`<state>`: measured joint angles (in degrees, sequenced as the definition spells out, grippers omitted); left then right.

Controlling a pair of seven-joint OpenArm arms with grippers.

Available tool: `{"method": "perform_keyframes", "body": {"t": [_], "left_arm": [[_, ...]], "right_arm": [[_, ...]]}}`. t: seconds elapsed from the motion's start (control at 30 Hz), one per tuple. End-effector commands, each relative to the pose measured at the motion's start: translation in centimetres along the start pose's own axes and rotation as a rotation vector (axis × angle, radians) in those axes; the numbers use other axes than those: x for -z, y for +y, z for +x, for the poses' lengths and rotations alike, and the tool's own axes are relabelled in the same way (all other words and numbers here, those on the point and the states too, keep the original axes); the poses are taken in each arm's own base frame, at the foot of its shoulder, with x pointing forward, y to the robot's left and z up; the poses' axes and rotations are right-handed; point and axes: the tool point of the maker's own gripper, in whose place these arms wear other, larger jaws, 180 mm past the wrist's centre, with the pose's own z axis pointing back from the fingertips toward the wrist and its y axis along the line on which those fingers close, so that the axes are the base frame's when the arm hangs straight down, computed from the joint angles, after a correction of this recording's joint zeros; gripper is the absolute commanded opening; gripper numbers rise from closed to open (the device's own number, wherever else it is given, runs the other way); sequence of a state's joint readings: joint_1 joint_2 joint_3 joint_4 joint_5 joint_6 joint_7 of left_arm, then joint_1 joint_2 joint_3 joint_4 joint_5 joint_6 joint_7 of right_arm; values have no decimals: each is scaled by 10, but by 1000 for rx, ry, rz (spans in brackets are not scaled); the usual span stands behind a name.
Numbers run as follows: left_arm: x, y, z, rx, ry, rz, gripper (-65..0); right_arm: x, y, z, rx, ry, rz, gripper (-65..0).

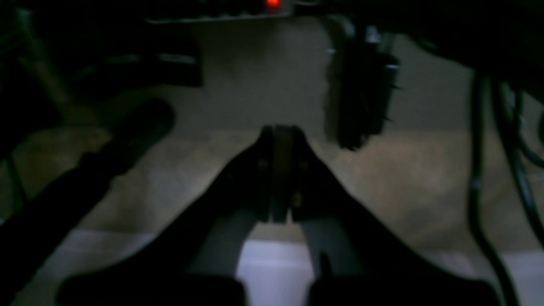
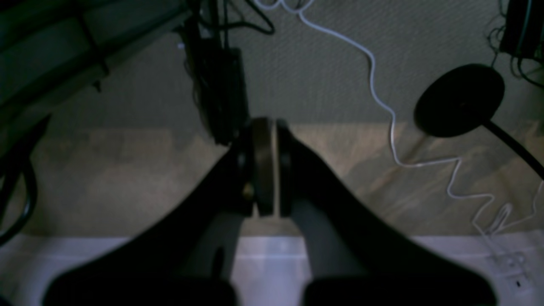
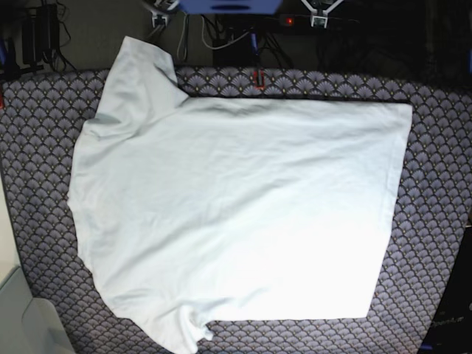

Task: Fold the T-shirt properly

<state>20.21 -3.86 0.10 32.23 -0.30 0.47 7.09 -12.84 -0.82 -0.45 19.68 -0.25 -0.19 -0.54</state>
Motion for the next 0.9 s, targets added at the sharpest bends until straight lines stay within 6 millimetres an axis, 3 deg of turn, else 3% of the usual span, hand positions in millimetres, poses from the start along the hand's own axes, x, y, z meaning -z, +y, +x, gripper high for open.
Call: {"method": "perform_keyframes", "body": {"t": [0.0, 0.17, 0.3, 0.43, 0.63, 0.87], "left_arm": [[-5, 3, -2, 2, -17, -1, -649], [-27, 7, 6, 19, -107, 0, -649], [-51, 14, 11, 44, -178, 3, -649], [-83, 7, 24, 54, -269, -13, -649], [-142, 23, 56, 47, -425, 18, -649], [-226, 34, 111, -65, -647, -6, -649]], "right_arm": [[-3, 2, -7, -1, -7, 9, -649], [-24, -15, -22, -14, -74, -16, -649], [-55, -30, -24, -36, -164, -38, -649], [-99, -40, -9, -68, -283, -51, -649], [-169, -48, 24, -118, -453, -62, -649], [-242, -58, 64, -141, -620, -96, -648]]}}
